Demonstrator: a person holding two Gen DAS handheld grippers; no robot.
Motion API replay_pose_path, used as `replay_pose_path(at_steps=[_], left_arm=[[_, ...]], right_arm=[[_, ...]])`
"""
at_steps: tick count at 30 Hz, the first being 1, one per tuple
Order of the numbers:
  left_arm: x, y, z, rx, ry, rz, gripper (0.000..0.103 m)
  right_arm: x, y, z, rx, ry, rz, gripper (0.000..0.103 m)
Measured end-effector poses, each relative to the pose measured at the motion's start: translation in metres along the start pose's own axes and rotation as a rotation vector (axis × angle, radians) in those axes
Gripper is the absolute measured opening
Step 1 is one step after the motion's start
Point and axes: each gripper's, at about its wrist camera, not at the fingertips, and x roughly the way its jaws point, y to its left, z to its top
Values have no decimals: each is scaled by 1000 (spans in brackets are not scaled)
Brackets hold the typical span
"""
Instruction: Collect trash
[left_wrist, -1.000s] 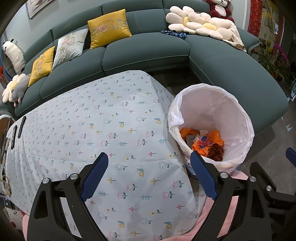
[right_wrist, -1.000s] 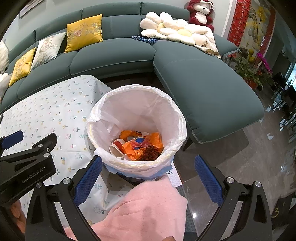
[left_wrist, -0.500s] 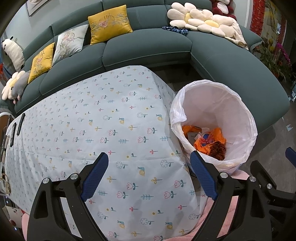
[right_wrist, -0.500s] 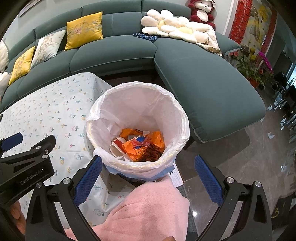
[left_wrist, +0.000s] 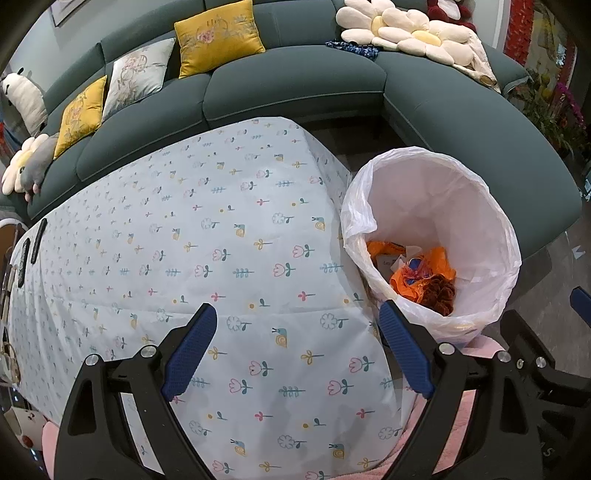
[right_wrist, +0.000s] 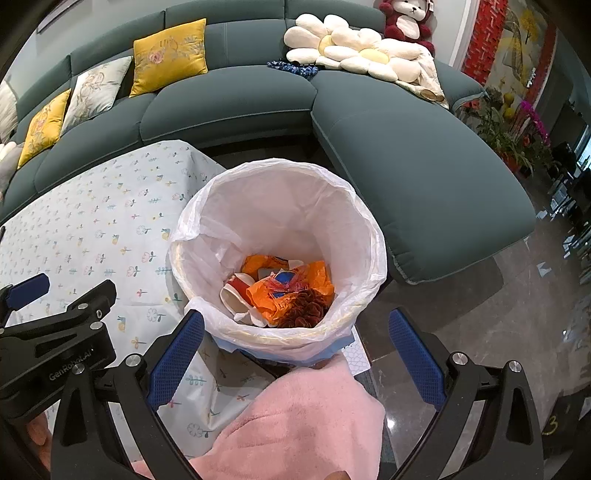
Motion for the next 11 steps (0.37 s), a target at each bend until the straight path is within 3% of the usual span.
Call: replay_pose_path(at_steps=[11], left_arm=[[8,9,-1,-26,26,11,85]], right_arm=[[5,6,2,-8,4,0,96]])
